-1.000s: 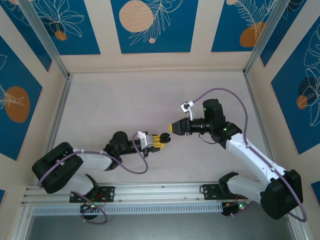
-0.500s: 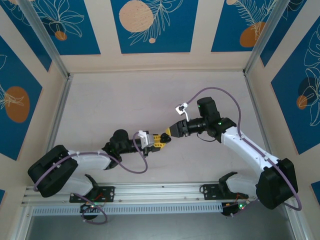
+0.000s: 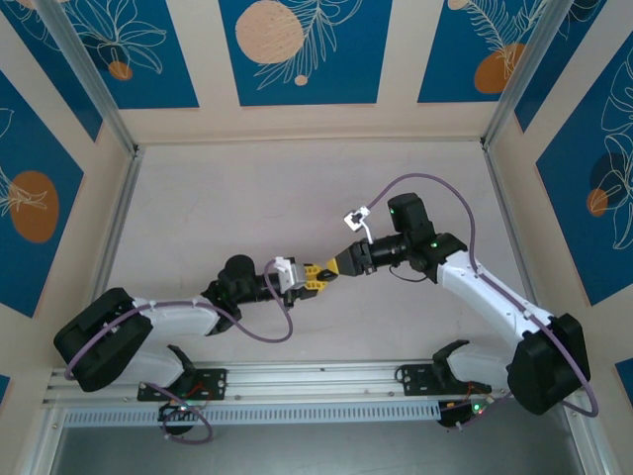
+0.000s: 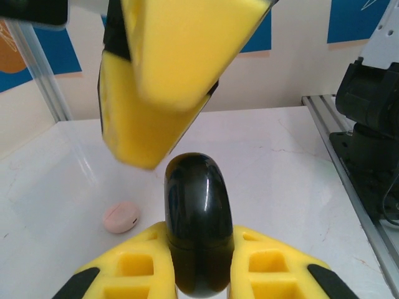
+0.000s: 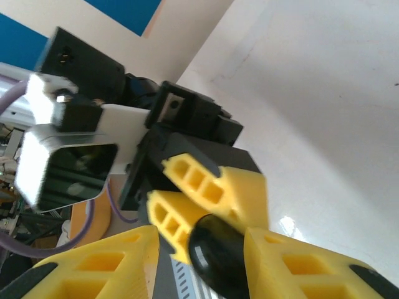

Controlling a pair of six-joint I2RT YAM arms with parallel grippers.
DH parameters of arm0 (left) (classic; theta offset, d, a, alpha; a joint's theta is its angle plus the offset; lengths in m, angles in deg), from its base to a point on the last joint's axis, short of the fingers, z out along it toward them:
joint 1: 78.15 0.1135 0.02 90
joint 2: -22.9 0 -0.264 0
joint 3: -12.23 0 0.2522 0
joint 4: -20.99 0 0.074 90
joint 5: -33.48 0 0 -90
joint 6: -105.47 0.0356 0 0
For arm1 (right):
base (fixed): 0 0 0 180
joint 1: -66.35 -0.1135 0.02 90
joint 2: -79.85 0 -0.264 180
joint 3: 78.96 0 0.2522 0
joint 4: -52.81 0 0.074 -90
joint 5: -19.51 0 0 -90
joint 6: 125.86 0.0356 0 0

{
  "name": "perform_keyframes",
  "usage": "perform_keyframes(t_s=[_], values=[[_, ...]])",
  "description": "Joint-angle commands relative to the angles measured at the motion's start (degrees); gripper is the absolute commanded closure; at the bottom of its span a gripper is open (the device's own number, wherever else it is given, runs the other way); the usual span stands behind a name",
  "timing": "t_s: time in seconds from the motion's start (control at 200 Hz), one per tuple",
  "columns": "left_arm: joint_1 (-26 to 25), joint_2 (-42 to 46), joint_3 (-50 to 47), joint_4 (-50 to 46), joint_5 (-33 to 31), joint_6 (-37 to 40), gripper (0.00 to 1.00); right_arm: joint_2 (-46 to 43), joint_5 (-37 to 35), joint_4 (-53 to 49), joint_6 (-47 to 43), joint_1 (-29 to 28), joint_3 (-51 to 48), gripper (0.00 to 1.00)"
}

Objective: Insert wireless bluetooth earbuds into charging case

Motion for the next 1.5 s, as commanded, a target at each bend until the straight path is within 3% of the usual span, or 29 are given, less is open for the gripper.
perform_keyframes(t_s=[0.0, 0.285, 0.44, 0.54, 0.76, 1.015, 1.495], values=[[-0.6, 1.5, 0.9, -0.6, -1.1, 1.2, 0.91, -3.3, 2.8, -0.3, -0.3, 0.0, -0.4, 0.6], [-0.6, 1.6, 1.7, -4.2, -5.0, -2.6, 0.91, -7.9, -9.9, -1.5, 4.5, 4.2, -3.2, 0.61], [-0.6, 1.4, 6.3, -16.1, -12.2, -10.6, 0.91, -9.5, -17.3, -1.4, 10.6, 9.2, -6.1, 0.62], [-0.6, -0.2, 10.5, -23.6, -15.7, -16.0, 0.9, -9.4, -17.8, -0.9, 13.8, 13.0, -8.1, 0.62], [-0.6, -7.6, 23.9, -38.7, -13.5, -28.0, 0.89, -9.5, -17.8, -1.8, 16.5, 19.1, -11.2, 0.62], [-0.6, -19.5, 41.6, -55.2, -11.4, -38.7, 0.91, -12.0, -18.4, -3.0, 16.4, 22.1, -13.4, 0.62], [0.2, -41.8, 59.0, -57.6, -3.8, -56.4, 0.93, -15.8, -17.7, -3.8, 16.5, 24.7, -16.5, 0.62]])
